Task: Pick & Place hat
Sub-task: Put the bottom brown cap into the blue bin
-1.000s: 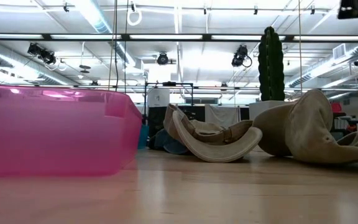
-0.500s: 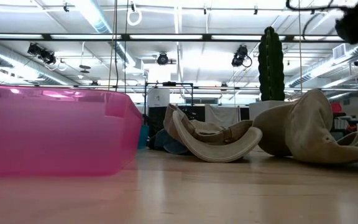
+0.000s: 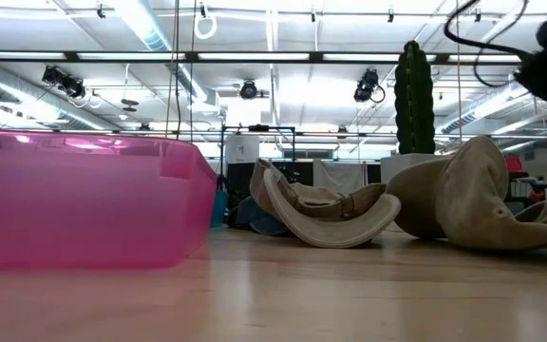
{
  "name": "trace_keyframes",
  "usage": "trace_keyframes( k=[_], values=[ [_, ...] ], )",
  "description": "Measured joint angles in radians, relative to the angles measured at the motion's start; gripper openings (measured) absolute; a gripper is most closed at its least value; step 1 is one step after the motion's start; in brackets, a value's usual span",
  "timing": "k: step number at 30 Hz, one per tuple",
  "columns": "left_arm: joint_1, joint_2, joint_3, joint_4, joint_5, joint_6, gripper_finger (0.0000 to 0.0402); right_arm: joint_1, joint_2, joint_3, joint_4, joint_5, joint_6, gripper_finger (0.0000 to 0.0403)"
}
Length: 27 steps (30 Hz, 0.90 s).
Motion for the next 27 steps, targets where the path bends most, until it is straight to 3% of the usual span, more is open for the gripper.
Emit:
trace_keyframes(
  k=[10, 21, 24, 27],
  values=[
    [0.000, 0.000, 0.000, 0.000, -0.001, 0.001, 0.0138, 0.101, 0.000, -0.097, 0.124, 0.011, 0.121, 0.0199],
    [0.000, 0.000, 0.000, 0.001, -0.001, 0.000, 0.0138, 0.149, 0.000, -0.302, 0.377, 0.013, 0.252, 0.0197],
    [0.000, 0.000, 0.000, 0.001, -0.001, 0.000, 0.0138, 0.156, 0.000, -0.337, 0.432, 0.013, 0.267, 0.0178],
    [0.000, 0.000, 0.000, 0.001, -0.001, 0.000, 0.0138, 0.157, 0.000, -0.360, 0.462, 0.013, 0.277, 0.0133]
  ],
)
